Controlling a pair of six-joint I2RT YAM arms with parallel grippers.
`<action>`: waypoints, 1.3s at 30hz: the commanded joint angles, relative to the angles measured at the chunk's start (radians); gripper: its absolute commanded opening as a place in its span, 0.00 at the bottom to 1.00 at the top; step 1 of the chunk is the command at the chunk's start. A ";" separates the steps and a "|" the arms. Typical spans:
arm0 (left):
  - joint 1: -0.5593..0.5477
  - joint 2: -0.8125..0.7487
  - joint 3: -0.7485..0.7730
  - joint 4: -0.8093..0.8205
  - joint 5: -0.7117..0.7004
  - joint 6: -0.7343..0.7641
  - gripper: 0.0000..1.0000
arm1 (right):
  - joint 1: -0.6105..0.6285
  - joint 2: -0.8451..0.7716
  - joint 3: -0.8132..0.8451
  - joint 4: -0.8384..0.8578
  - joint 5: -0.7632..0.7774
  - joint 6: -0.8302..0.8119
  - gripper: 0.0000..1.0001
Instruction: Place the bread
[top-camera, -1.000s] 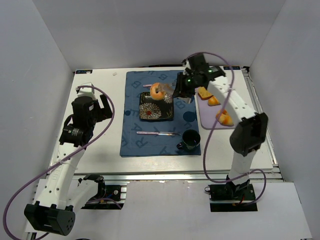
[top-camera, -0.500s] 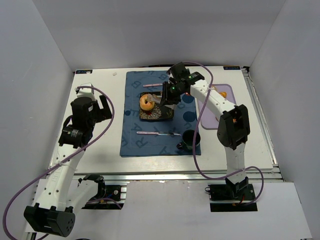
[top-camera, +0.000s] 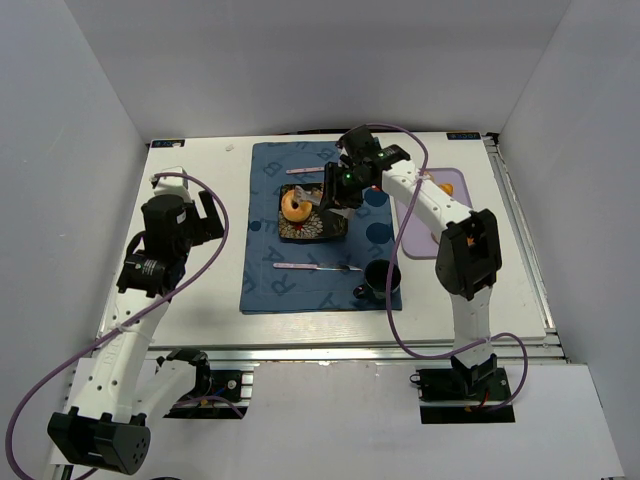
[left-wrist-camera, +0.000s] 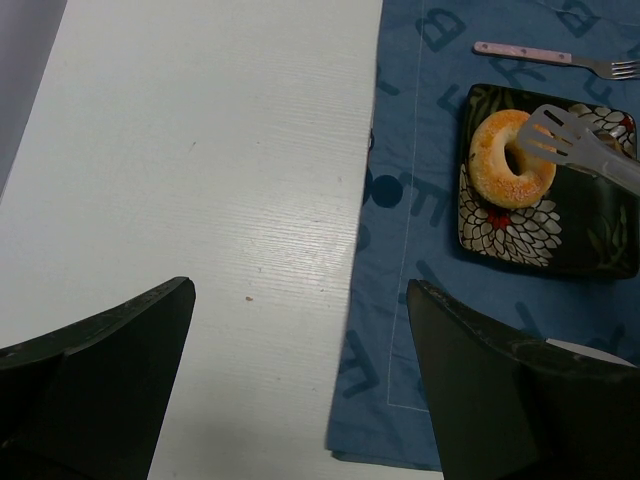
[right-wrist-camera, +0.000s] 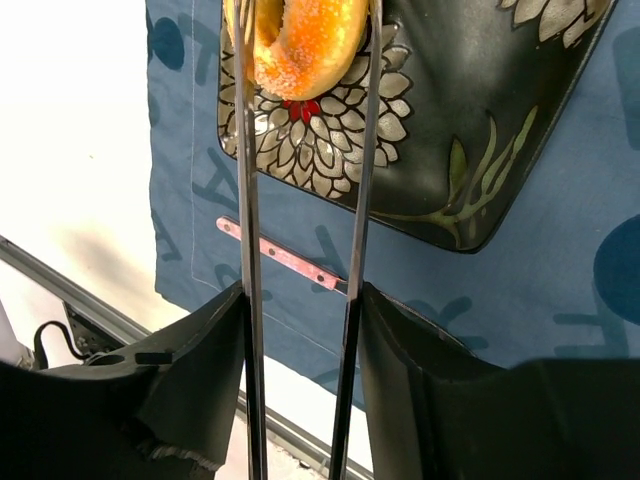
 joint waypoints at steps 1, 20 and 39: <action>-0.005 -0.028 -0.006 -0.012 -0.008 0.007 0.98 | -0.002 -0.081 0.013 0.022 0.018 0.003 0.52; -0.004 -0.043 -0.006 -0.020 -0.003 0.000 0.98 | -0.189 -0.361 -0.068 -0.175 0.340 0.144 0.54; -0.005 -0.037 -0.009 -0.012 0.003 0.007 0.98 | -0.556 -0.383 -0.307 -0.101 0.178 0.155 0.60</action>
